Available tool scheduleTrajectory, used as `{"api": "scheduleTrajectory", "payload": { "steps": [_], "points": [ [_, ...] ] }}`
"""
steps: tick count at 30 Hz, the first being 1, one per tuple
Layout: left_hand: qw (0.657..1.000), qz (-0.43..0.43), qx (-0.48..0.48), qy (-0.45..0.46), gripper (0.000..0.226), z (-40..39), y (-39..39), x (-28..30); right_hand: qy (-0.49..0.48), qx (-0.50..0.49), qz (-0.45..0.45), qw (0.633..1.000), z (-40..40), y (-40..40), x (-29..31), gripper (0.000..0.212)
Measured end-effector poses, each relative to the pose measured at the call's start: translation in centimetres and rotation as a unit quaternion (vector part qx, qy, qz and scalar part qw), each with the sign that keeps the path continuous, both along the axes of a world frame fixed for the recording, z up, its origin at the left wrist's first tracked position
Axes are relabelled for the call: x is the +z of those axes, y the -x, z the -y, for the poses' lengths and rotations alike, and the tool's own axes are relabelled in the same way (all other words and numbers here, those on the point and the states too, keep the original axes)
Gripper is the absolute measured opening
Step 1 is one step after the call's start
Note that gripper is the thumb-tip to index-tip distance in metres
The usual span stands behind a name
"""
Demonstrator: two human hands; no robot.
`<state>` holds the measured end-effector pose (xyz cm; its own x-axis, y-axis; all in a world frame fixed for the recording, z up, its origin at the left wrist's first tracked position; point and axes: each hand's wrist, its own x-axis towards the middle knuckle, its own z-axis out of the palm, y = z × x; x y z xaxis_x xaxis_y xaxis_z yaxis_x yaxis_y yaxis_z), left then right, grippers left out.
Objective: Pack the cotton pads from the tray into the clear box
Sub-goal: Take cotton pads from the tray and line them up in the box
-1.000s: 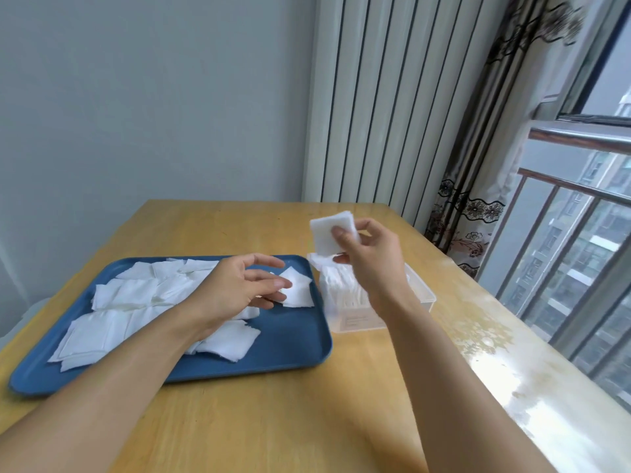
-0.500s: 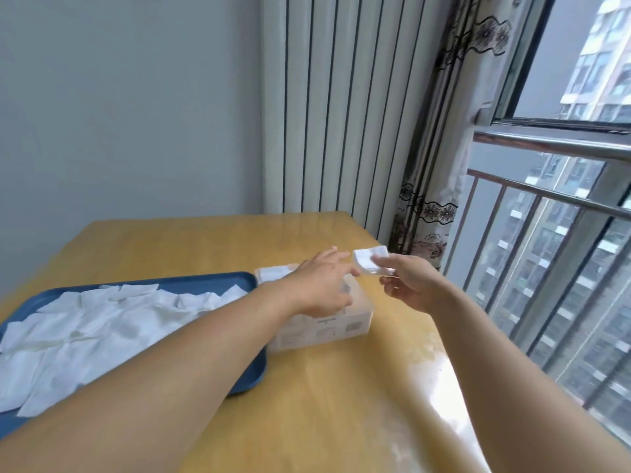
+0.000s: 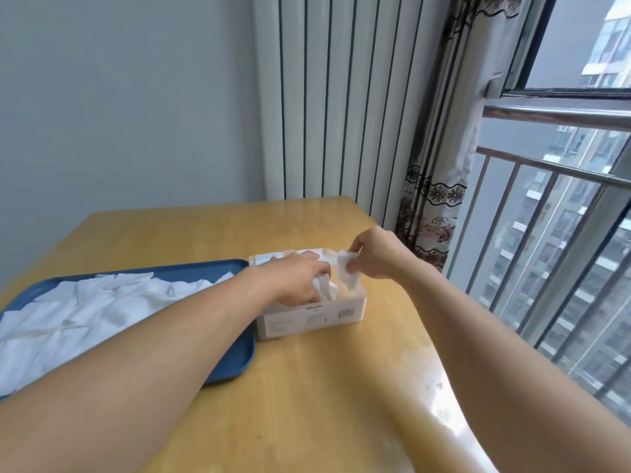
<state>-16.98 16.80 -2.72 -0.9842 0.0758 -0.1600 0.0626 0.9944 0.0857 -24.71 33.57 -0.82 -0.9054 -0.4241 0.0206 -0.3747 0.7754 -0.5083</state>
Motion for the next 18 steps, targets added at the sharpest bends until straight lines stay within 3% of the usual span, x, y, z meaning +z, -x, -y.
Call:
{"api": "scheduleTrajectory", "payload": {
  "steps": [5, 9, 13, 18],
  "points": [
    [1.0, -0.018, 0.002, -0.001, 0.044, 0.3, -0.8, 0.2, -0.144, -0.008, -0.132, 0.981, 2.7, -1.7, -0.1, 0.009],
    [0.999, -0.029, 0.007, -0.021, 0.051, 0.0, -1.0, 0.1, -0.163, -0.024, -0.149, 0.975, 4.3, -2.6, -0.2, 0.035],
    [0.997, -0.048, 0.006, -0.058, 0.051, 0.3, -1.1, 0.0, -0.169, -0.029, -0.081, 0.982, 5.3, -2.7, -0.6, 0.033],
    [0.988, -0.062, 0.02, -0.139, 0.075, 2.4, -1.5, -0.4, -0.187, -0.013, 0.088, 0.978, 5.9, -3.2, 0.9, 0.021]
  ]
}}
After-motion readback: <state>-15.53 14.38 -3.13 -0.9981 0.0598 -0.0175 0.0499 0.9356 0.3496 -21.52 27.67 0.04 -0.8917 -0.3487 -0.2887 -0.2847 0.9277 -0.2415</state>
